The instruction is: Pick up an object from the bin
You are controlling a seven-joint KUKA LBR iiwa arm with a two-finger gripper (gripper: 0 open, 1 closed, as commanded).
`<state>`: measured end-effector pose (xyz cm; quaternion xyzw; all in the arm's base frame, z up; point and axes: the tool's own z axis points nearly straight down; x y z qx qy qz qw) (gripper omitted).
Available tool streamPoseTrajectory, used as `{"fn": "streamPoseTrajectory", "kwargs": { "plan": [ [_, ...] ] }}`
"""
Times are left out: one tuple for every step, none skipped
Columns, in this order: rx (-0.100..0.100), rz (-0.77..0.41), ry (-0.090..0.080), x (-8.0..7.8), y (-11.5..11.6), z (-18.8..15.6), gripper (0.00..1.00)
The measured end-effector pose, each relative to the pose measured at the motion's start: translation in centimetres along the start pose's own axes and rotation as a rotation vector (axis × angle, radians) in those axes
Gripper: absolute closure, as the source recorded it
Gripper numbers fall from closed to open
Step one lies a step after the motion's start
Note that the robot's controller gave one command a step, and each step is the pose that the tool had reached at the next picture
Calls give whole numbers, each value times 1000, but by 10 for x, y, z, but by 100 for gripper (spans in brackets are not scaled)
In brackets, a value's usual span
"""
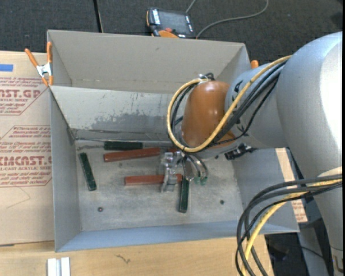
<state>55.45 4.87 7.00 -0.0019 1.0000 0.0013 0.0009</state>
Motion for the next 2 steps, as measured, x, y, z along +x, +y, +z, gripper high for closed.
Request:
{"fn": "streamPoseTrajectory", "kwargs": {
  "plan": [
    [0,0,0,0,0,0,100],
    [2,-79,1,16,31,0,100]
  ]
}}
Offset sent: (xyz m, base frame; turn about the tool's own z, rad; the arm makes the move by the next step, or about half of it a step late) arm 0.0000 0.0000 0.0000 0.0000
